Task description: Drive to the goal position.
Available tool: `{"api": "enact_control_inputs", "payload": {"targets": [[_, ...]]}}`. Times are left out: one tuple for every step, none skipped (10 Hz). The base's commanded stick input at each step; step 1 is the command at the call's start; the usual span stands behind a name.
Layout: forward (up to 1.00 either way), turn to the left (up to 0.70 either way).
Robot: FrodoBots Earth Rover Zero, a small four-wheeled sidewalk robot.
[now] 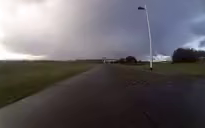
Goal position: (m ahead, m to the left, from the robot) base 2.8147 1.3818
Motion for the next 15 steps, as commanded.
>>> {"api": "enact_control_inputs", "payload": {"targets": [[0.7, -0.14], [0.7, -0.14], [0.7, -0.14], [0.7, -0.14], [0.7, -0.14], [0.7, -0.14], [0.7, -0.14], [0.7, -0.07], [0.7, 0.0], [0.7, 0.0], [0.7, 0.0], [0.7, 0.0], [0.7, 0.0], [0.7, 0.0], [0.7, 0.0]]}}
